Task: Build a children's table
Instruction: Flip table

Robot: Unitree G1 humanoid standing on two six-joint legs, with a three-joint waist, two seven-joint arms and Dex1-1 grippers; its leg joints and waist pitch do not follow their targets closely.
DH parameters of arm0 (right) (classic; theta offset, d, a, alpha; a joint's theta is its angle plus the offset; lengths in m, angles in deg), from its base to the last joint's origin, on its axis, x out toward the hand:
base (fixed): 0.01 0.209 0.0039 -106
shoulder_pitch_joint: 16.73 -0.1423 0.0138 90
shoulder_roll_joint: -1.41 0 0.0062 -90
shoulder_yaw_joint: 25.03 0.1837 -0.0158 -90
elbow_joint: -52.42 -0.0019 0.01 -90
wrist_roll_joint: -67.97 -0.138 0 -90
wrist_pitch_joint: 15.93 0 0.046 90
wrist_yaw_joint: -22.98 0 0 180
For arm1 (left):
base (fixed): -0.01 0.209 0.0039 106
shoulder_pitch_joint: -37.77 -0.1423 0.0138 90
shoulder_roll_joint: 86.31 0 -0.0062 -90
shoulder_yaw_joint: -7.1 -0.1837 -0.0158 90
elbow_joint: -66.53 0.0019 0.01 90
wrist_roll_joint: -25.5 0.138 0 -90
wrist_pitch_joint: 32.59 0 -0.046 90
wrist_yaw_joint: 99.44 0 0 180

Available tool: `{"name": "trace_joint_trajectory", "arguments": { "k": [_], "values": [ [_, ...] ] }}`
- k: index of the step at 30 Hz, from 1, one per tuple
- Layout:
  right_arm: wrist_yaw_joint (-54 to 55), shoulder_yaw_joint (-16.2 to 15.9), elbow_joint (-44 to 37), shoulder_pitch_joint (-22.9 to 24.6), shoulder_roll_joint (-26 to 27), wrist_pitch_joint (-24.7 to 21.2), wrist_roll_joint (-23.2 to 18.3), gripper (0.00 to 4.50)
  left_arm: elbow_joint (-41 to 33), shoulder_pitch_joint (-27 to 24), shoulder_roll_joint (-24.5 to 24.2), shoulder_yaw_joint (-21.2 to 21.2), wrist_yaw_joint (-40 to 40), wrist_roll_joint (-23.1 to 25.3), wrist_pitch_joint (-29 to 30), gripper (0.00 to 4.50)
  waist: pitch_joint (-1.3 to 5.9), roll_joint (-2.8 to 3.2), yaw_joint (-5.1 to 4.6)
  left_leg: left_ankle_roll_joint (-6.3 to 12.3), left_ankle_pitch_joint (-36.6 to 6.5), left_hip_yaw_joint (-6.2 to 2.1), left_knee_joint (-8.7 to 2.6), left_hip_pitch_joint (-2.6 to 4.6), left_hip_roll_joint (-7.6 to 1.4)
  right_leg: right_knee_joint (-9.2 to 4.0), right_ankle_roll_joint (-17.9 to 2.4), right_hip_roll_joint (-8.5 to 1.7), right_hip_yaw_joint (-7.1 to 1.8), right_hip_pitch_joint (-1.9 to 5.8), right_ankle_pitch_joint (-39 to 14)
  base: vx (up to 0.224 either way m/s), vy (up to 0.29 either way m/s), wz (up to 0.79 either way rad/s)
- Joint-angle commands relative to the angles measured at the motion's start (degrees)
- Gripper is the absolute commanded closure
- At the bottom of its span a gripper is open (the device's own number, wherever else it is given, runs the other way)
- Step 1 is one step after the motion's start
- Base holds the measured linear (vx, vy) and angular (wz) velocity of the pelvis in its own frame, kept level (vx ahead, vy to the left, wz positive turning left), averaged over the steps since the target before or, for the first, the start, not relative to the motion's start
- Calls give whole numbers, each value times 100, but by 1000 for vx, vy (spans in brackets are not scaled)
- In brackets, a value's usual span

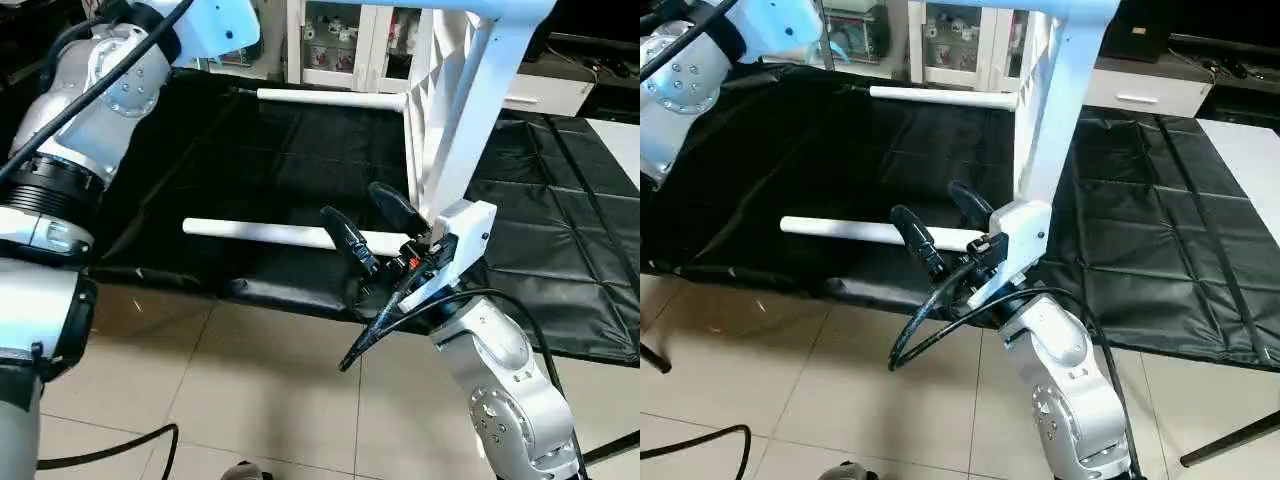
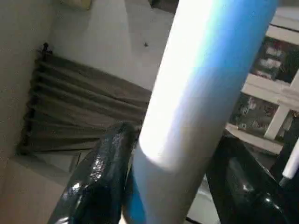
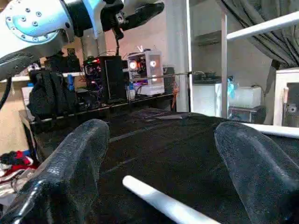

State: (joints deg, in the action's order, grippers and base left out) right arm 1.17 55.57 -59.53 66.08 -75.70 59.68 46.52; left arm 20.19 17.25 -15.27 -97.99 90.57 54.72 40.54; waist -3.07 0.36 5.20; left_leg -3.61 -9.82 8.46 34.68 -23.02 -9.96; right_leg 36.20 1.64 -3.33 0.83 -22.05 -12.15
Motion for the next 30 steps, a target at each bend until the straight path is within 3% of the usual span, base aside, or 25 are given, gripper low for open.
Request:
{"name": "trace_joint_trajectory", "arguments": {
  "k": [1, 10, 14, 17, 18, 20, 21, 23, 26, 30],
  "values": [
    [-38, 48, -109, 29, -31, 64, 3, 47, -4, 47, 93, 164, 116, -200, 12, 230, 391, 137, -9, -497, -1561, -100, -478, 204, -246, -329, -1107, -393, -166, 143, 110, 0, 0, 0],
    [61, 2, -100, 87, -126, 6, 160, 47, -383, -82, 316, 811, 179, -1029, 499, 247, 393, 131, 28, -424, -1364, -82, -457, 196, -248, -314, -1179, -400, -168, 158, 165, 0, 0, 0],
    [187, -22, 28, 65, -197, -142, 338, 47, -931, -191, 516, 1321, 195, -1599, 1089, 247, 413, 97, 65, -261, -883, -45, -410, 174, -234, -288, -1239, -408, -167, 189, 446, 0, 0, 0],
    [269, -12, 150, 51, -229, -210, 424, 47, -1109, -218, 648, 1623, 123, -1876, 1343, 247, 436, 124, 109, -110, -524, -19, -365, 154, -215, -259, -1259, -397, -166, 182, 684, 0, 0, 0],
    [269, -12, 186, 55, -256, -273, 419, 47, -1145, -209, 684, 1719, 87, -1951, 1413, 247, 441, 64, 104, -66, -466, -8, -366, 141, -213, -261, -1265, -395, -165, 196, 741, 0, 0, 0],
    [227, -27, 235, 67, -308, -329, 417, 21, -1254, -209, 705, 1834, 67, -2026, 1563, 247, 466, 94, 129, 30, -314, 1, -327, 117, -193, -222, -1298, -385, -157, 176, 914, 0, 0, 0],
    [195, -27, 248, 76, -325, -369, 390, 15, -1321, -208, 740, 1926, 57, -2112, 1683, 247, 471, 22, 123, 86, -265, 16, -322, 110, -192, -218, -1316, -377, -155, 179, 982, 0, 0, 0],
    [164, -38, 272, 85, -351, -374, 402, 15, -1382, -201, 762, 2017, 57, -2190, 1797, 247, 436, 62, 136, 203, -359, 24, -318, 89, -193, -233, -1336, -386, -147, 137, 752, 0, 0, 0],
    [148, -46, 358, 101, -402, -375, 465, 1, -1638, -208, 840, 2302, 34, -2393, 2167, 247, 416, 38, 125, 175, -588, 21, -336, 90, -209, -264, -1339, -402, -150, 131, 279, 0, 0, 0],
    [490, 134, 540, 49, -314, -375, 630, 0, -1875, -276, 919, 2488, 24, -2528, 2457, 247, 399, 26, 98, 109, -617, 22, -342, 80, -209, -276, -1325, -389, -149, 115, 125, 0, 0, 0]
  ]
}}
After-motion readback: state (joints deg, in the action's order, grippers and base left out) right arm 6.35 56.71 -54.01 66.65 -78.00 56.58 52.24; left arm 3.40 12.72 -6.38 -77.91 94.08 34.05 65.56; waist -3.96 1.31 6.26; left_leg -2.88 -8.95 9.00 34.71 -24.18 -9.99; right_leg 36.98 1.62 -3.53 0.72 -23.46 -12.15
